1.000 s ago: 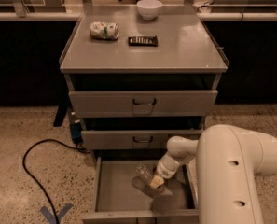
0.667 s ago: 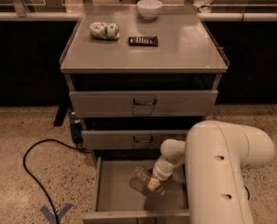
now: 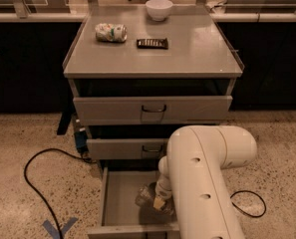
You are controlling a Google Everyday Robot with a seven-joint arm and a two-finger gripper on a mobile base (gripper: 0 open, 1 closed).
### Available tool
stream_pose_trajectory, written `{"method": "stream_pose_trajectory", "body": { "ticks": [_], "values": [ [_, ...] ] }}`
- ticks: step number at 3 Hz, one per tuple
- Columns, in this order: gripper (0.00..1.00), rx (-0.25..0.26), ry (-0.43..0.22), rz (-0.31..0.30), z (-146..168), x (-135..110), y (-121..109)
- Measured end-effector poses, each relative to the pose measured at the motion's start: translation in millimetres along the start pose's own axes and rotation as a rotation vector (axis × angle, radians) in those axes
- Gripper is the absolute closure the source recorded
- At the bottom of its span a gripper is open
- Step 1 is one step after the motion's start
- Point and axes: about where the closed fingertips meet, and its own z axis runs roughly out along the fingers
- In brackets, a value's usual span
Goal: Place water bottle into bottom drawer
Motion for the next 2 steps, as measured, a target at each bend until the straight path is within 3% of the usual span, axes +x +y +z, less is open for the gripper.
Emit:
{"method": "stream_pose_trajectory", "body": {
  "ticks": [2],
  "values": [
    [1.00, -0.026, 0.021, -0.008, 15.2, -6.2, 2.1]
  ]
}}
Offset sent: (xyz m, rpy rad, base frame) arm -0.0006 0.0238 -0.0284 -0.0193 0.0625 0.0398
